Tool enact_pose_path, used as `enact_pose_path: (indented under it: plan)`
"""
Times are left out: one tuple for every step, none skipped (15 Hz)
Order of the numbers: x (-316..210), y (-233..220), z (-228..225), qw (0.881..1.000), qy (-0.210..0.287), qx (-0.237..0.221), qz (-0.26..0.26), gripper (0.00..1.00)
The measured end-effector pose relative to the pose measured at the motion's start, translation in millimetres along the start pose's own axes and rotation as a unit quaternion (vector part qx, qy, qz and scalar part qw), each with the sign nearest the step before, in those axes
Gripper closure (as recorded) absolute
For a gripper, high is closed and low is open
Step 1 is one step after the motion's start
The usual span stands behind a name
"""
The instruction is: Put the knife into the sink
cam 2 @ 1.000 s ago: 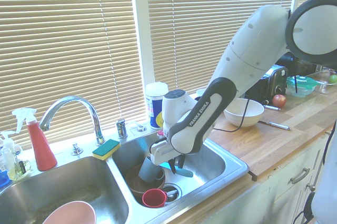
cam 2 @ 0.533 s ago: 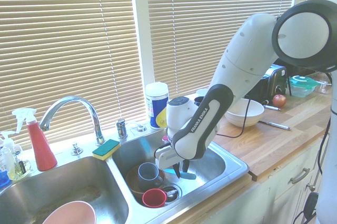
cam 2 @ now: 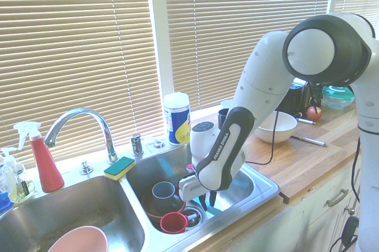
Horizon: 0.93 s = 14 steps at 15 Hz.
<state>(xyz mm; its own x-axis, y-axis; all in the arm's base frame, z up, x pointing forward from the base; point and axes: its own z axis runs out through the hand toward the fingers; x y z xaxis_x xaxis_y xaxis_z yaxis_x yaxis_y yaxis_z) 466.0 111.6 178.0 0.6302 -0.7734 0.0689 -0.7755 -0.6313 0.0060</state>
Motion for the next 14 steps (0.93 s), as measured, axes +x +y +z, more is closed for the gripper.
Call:
enact_pose_path:
  plan:
    - [-2, 1, 7, 1.0, -0.004, -0.005, 0.002, 0.0]
    - [-4, 3, 14, 1.0, -0.009, -0.008, 0.005, 0.0]
    - [-6, 4, 21, 1.0, -0.012, -0.009, 0.008, 0.0]
    - [-6, 5, 26, 1.0, -0.015, -0.01, 0.01, 0.0]
    - [-7, 5, 29, 1.0, -0.016, -0.009, 0.012, 0.0]
    - [-7, 5, 30, 1.0, -0.017, -0.01, 0.013, 0.0]
    - [-7, 5, 30, 1.0, -0.018, -0.009, 0.014, 0.0]
    - [-7, 5, 30, 1.0, -0.018, -0.009, 0.014, 0.0]
    - [-7, 5, 30, 1.0, -0.018, -0.009, 0.015, 0.0]
    - [-7, 5, 30, 1.0, -0.017, -0.009, 0.016, 0.0]
    - [-7, 5, 29, 1.0, -0.017, -0.008, 0.015, 0.0]
    - [-8, 4, 28, 1.0, -0.016, -0.008, 0.014, 0.0]
    - [-9, 3, 26, 1.0, -0.015, -0.006, 0.013, 0.0]
    - [-10, 2, 22, 1.0, -0.013, -0.003, 0.012, 0.0]
